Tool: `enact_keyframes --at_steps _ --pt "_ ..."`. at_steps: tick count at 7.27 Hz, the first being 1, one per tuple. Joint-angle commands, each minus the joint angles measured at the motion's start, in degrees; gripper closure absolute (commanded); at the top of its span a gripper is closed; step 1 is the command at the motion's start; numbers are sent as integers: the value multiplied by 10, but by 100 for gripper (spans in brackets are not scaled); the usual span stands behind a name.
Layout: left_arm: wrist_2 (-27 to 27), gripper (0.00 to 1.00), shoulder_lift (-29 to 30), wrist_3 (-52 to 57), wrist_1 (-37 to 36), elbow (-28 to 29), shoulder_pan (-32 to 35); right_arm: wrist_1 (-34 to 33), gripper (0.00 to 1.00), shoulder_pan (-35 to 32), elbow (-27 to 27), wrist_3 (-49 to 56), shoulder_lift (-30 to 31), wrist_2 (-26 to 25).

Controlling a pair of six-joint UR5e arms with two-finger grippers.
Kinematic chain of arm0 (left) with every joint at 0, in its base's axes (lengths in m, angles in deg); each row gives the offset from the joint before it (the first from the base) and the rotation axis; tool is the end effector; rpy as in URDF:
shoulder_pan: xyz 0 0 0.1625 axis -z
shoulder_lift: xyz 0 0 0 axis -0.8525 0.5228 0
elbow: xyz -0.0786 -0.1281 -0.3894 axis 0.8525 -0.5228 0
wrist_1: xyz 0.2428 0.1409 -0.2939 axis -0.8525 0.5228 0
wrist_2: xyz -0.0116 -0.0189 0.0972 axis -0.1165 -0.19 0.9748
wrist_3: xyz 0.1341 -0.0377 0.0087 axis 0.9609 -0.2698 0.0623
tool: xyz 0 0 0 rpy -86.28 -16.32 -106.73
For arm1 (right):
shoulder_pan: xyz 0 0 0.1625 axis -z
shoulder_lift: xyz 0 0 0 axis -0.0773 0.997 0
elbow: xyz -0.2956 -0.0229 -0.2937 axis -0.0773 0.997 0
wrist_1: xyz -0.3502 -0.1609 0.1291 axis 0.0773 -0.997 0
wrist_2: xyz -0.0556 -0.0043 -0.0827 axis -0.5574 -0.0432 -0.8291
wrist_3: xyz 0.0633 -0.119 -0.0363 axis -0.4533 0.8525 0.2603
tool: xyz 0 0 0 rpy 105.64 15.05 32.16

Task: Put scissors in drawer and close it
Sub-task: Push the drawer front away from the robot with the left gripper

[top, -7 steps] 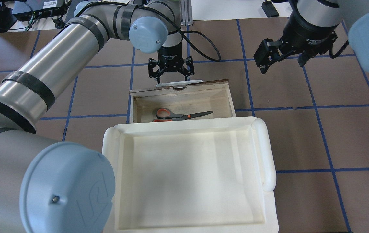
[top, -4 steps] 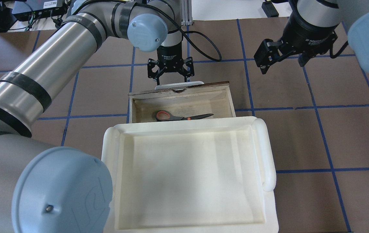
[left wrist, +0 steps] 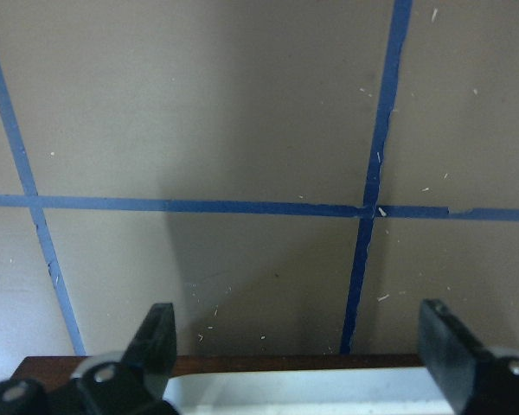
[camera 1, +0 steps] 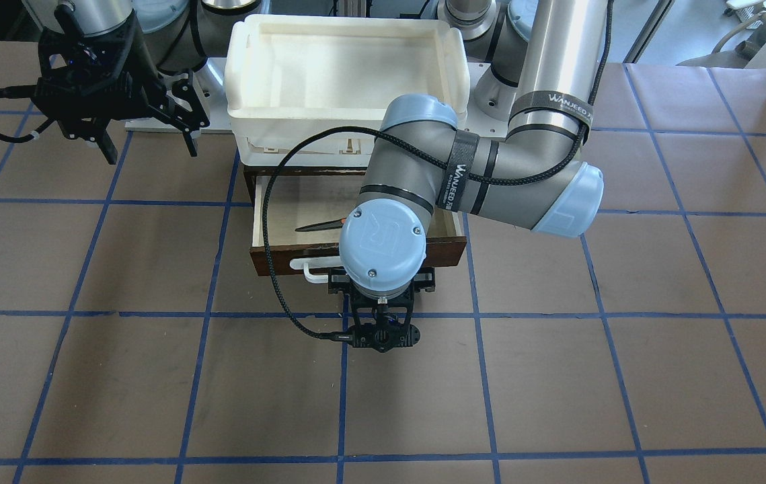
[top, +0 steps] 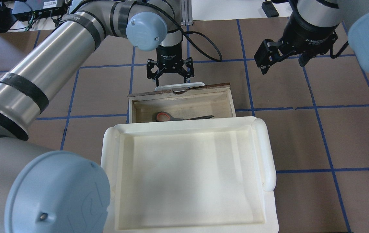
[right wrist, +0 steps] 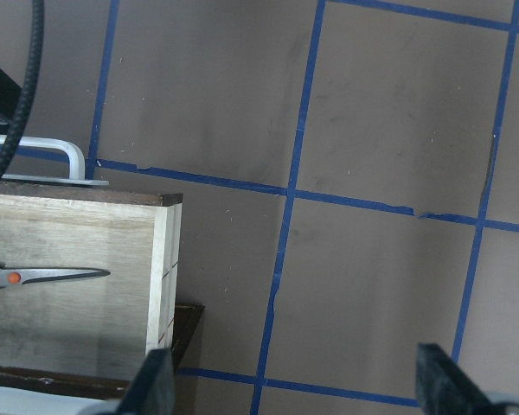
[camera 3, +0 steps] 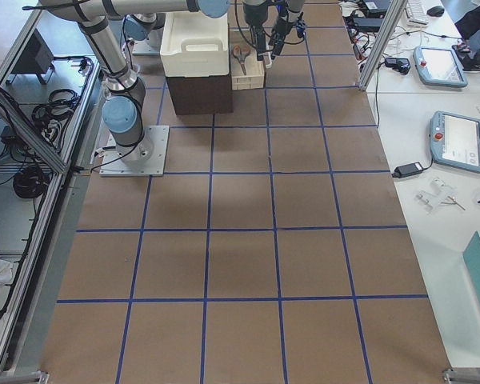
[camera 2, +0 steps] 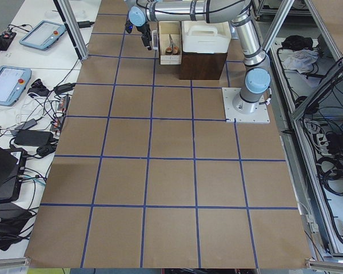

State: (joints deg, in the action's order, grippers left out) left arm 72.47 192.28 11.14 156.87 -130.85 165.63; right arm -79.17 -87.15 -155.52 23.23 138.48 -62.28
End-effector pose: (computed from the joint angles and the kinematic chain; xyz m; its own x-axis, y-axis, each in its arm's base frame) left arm -0.3244 -0.5884 0.2614 -0.9977 -0.0012 -0.0682 -0.0207 0.9576 0.2872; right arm 0.1462 -0.4664 0.4682 -0.9861 -0.1657 0.0154 -0.1664 0.9804 -0.1056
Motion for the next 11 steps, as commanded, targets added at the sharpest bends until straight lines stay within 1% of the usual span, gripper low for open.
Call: enact_keyframes --at_steps 1,2,3,4,5,8,9,11 --pt "2 0 -8 1 1 -8 2 0 0 0 0 0 -1 -1" --pt "1 0 -8 1 -3 -7 1 0 0 0 0 0 -1 -1" --pt "0 0 -8 1 -10 -5 0 0 0 0 0 0 -1 -11" --pt "-10 0 -7 1 -46 -5 -4 0 0 0 0 0 0 -21" --pt "-6 0 4 0 -51 -5 -2 0 0 0 0 0 0 -20" --pt "3 0 11 -6 -46 -20 27 0 0 0 -1 0 0 -20" --pt "23 0 6 -4 -46 -32 31 1 0 0 0 0 0 -20" --pt "22 0 -4 -3 -41 -36 32 0 0 0 0 0 0 -20"
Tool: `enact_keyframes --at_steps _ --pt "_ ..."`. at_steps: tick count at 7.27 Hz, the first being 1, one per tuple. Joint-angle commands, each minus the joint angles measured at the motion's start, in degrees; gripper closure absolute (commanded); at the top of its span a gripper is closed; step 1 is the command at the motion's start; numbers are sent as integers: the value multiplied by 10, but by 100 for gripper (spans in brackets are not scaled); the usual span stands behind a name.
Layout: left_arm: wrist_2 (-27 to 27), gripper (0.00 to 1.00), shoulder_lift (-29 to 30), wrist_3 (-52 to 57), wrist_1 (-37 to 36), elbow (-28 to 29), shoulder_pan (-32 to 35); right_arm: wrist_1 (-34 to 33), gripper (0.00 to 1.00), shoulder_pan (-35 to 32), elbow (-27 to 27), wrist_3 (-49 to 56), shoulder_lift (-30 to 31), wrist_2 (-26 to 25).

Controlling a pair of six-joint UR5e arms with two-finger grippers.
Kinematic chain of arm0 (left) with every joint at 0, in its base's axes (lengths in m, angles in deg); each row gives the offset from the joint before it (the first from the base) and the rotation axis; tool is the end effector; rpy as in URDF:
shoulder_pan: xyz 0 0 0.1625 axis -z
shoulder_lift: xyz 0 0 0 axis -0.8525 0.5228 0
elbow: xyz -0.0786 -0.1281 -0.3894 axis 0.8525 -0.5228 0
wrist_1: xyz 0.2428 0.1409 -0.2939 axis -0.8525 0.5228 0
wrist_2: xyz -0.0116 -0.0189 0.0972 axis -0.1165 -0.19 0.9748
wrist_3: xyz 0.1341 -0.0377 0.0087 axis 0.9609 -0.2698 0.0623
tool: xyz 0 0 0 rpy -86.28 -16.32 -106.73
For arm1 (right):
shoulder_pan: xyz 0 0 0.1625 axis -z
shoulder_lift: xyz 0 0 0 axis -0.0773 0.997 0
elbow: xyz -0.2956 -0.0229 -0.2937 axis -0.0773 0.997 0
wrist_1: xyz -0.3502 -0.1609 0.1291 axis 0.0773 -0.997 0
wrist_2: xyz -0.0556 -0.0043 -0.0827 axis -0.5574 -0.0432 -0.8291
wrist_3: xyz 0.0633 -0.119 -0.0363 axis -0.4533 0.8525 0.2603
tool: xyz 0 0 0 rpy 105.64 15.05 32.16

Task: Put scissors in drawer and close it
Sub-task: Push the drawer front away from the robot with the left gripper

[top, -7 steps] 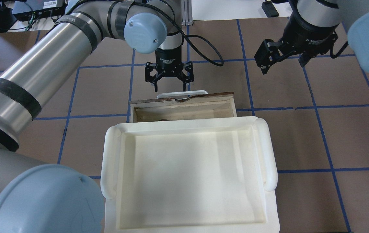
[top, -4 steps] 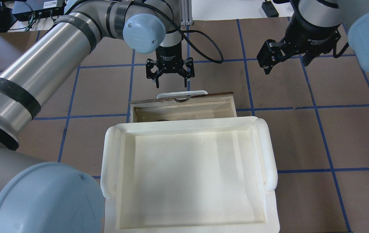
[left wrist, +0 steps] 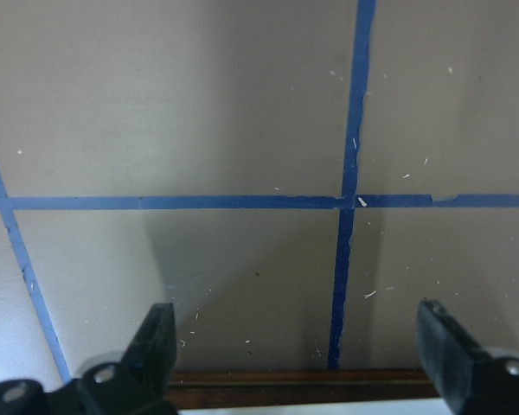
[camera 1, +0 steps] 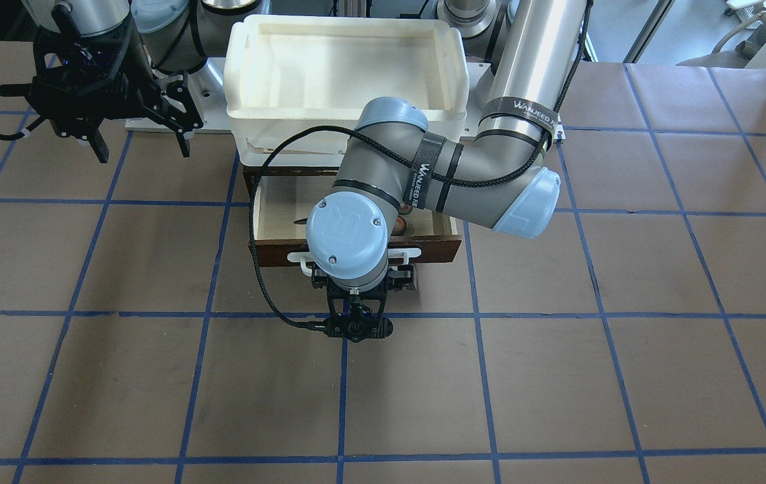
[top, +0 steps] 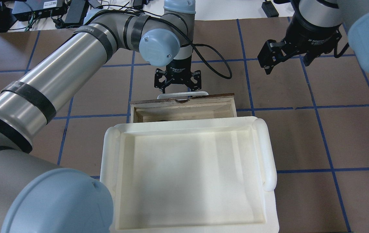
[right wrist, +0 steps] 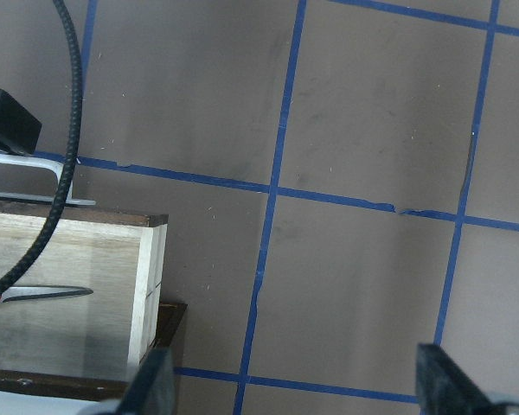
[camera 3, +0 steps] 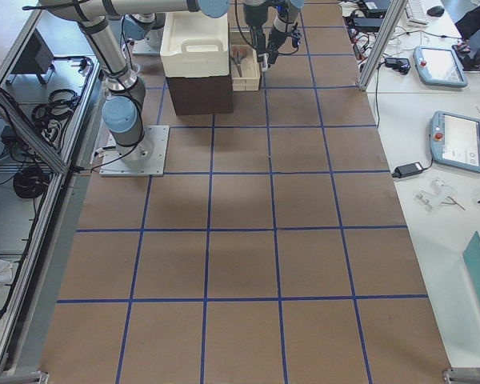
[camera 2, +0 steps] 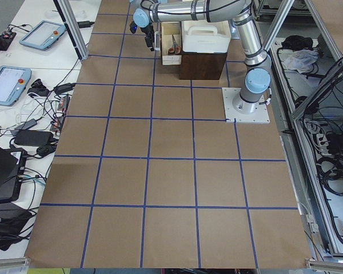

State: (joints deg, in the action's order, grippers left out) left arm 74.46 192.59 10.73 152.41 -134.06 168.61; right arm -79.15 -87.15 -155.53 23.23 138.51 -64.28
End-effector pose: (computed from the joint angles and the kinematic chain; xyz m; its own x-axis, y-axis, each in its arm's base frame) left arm -0.3495 -0.5710 0.2382 -0.9939 0.0515 -0.0970 0.0245 0.9649 0.2615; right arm 0.1413 -0.4663 0.4685 -0.9855 -0.1620 0.0497 -0.1663 0.9809 -0.1007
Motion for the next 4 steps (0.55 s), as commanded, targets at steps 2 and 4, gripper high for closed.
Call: enact_keyframes --at_steps 2,4 --pt "2 0 -15 2 13 -5 2 0 0 0 0 1 1 0" --pt "4 0 -29 4 14 -32 3 1 0 0 -1 1 0 -1"
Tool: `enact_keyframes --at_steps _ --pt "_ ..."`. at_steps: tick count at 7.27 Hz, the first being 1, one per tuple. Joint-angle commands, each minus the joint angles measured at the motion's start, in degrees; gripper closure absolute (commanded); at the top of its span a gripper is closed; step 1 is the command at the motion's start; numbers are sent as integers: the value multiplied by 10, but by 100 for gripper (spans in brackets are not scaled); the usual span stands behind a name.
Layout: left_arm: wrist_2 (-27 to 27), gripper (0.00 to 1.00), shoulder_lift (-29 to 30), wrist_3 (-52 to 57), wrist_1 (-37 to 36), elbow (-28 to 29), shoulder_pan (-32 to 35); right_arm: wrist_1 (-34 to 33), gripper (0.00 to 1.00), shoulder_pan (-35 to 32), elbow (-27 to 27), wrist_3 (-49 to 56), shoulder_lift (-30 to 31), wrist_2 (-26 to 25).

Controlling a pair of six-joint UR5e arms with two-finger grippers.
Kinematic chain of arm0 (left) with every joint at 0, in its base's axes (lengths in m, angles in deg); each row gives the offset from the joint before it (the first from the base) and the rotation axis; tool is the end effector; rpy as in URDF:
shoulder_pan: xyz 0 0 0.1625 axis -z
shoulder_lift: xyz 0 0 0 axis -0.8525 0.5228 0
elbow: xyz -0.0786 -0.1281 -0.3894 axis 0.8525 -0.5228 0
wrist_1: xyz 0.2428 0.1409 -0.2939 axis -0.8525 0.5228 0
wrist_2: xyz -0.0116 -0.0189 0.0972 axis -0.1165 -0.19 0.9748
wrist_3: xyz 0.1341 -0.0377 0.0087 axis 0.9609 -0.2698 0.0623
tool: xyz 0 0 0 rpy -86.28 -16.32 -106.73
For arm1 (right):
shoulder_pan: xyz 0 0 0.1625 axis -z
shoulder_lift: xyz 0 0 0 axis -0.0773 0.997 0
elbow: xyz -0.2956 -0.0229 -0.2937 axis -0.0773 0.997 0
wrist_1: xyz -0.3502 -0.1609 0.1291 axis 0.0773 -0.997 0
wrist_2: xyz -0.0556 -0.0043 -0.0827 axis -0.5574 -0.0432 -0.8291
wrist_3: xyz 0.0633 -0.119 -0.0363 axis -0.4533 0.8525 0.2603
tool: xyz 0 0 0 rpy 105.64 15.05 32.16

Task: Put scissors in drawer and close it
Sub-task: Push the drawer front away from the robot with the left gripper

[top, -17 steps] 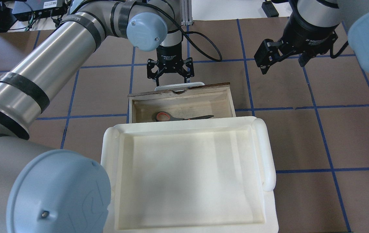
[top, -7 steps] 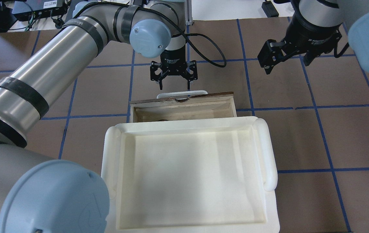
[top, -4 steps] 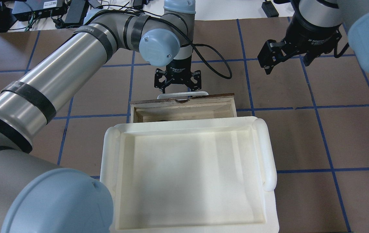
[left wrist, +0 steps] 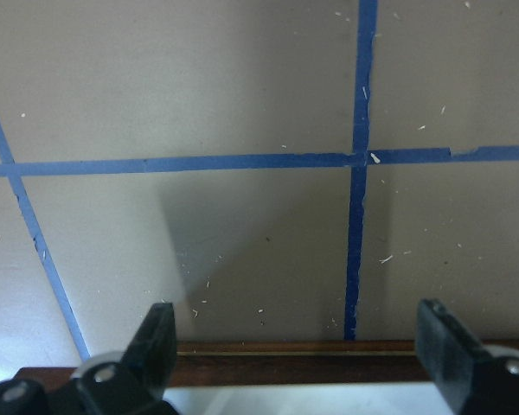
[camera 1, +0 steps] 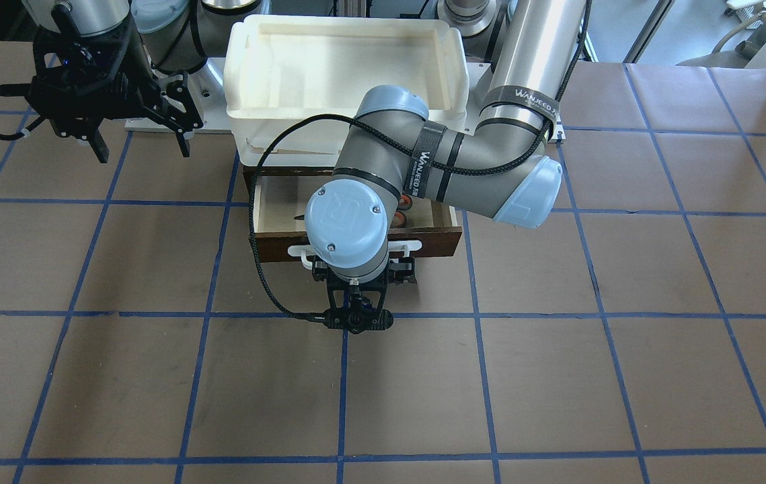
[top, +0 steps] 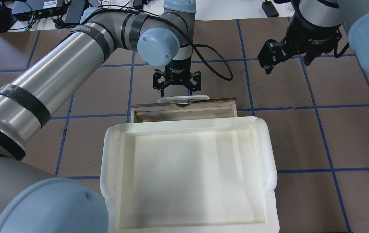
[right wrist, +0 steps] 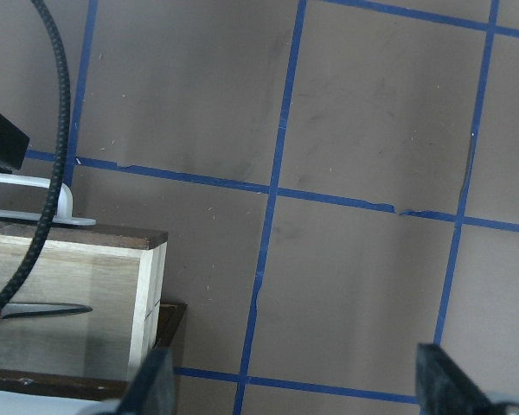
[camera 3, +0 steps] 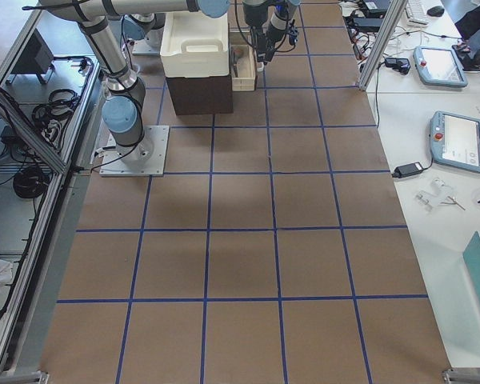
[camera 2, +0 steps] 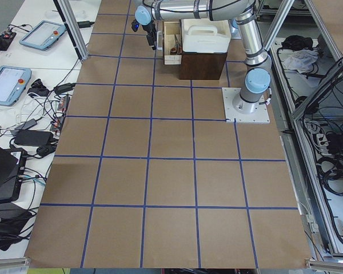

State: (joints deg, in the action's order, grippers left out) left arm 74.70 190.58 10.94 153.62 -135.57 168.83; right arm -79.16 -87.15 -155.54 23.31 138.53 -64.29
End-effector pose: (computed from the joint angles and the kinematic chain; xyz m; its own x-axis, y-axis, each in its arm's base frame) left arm -0.3465 -0.5573 0.2487 -0.9928 0.0611 -0.1035 0.0308 0.9618 0.2719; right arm 0.1413 -0.4662 0.4686 -0.9853 -0.1633 0.0501 -0.1677 0.9807 -0.1010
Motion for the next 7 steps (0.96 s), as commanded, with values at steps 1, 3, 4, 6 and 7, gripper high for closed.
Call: enact_keyframes --at_steps 1,3,4,6,7 --pt "1 0 -15 2 2 -27 0 2 0 0 -1 0 -1 -2" --pt "1 0 -23 2 3 -32 0 1 0 0 -1 0 -1 -1" --pt "1 0 -25 2 3 -33 0 1 0 0 -1 -1 -1 -1" --pt "1 0 -30 2 7 -44 3 0 0 0 -1 0 -2 -1" --pt "1 0 -37 2 6 -58 3 1 0 0 -1 0 -2 -1"
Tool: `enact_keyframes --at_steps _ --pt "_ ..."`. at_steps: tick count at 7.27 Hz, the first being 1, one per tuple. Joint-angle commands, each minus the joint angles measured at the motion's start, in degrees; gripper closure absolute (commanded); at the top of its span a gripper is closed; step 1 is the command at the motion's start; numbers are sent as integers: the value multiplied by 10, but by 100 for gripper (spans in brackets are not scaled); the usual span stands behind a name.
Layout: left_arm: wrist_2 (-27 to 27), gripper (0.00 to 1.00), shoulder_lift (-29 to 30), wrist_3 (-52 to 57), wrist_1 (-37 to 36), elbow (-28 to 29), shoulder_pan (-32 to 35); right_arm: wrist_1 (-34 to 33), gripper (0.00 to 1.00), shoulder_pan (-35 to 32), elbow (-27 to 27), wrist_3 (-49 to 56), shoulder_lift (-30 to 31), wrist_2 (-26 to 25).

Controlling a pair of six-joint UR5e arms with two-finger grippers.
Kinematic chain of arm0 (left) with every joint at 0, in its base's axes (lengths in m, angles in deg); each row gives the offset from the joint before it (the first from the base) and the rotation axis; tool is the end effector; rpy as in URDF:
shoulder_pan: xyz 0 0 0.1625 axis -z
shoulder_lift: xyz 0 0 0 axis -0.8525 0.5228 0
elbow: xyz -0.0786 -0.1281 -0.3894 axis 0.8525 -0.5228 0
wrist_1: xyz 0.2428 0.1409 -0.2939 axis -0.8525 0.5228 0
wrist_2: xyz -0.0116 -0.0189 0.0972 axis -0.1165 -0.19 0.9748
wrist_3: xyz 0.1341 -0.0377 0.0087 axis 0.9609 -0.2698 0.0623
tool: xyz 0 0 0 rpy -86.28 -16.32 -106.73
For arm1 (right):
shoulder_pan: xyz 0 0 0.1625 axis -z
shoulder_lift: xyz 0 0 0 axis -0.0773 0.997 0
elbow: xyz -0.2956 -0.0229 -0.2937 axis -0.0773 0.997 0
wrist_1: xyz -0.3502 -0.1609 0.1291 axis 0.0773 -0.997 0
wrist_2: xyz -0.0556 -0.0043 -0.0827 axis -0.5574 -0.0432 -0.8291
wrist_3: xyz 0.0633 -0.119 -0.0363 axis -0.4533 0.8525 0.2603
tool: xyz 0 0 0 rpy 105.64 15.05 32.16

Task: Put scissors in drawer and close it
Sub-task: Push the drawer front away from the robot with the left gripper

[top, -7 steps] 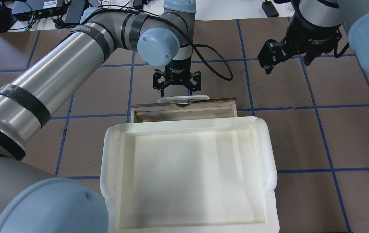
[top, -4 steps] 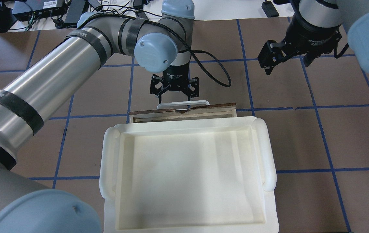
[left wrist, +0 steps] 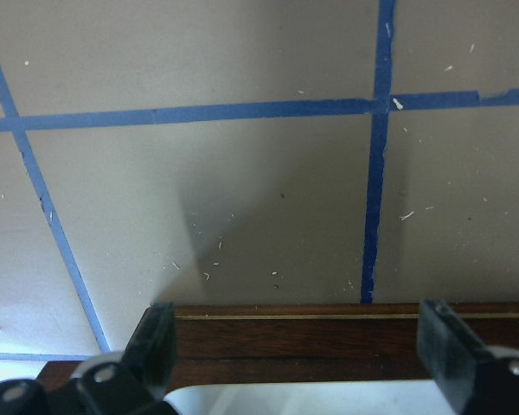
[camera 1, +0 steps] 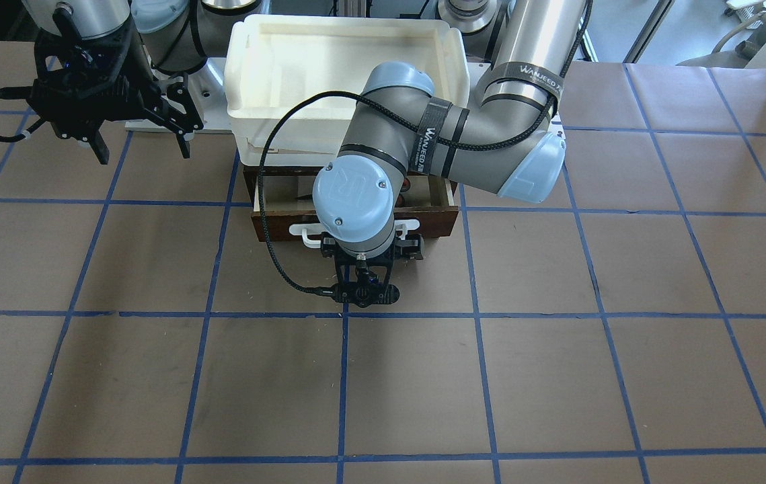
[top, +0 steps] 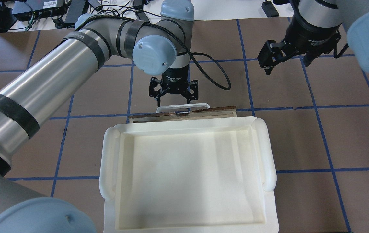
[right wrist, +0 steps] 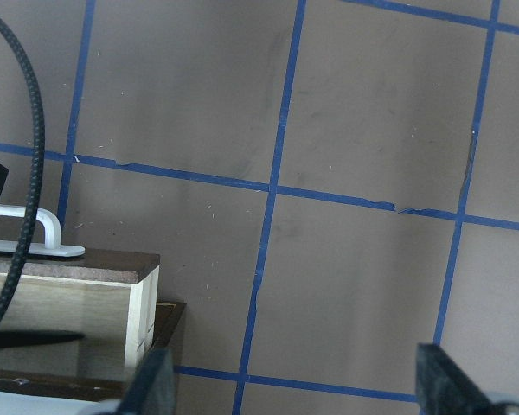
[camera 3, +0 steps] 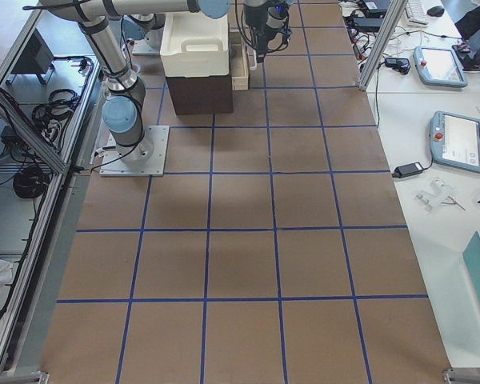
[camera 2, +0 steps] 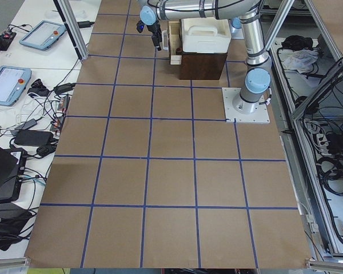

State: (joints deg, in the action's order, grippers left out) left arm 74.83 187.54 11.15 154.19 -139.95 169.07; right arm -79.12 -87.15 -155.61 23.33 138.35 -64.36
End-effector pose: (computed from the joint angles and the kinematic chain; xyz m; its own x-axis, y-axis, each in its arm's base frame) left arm -0.3389 -0.5305 0.2495 -0.9908 0.0727 -0.1139 0.0352 0.9527 0.3020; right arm 0.1411 -0.4669 0.4664 -0.9852 -0.1638 0.0507 -0.1680 0.9811 -0.0958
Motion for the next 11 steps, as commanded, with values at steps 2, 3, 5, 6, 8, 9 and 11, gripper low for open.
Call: enact_keyframes --at_steps 2,3,5,6,8,9,11 --pt "0 0 -18 0 2 -29 1 0 0 0 0 0 0 0" --pt "-2 0 -22 -3 2 -33 1 0 0 0 0 0 0 0" --pt "-1 0 -21 -14 16 -37 9 0 0 0 0 -1 0 0" --pt "-1 0 -25 -16 21 -37 9 0 0 0 0 -1 0 0" --pt "-1 0 -31 -25 40 -37 10 0 0 0 0 -1 0 0" --pt "-1 0 -32 -31 48 -37 10 0 0 0 0 -1 0 0" --pt "-3 0 -33 -33 50 -40 10 0 0 0 0 -1 0 0"
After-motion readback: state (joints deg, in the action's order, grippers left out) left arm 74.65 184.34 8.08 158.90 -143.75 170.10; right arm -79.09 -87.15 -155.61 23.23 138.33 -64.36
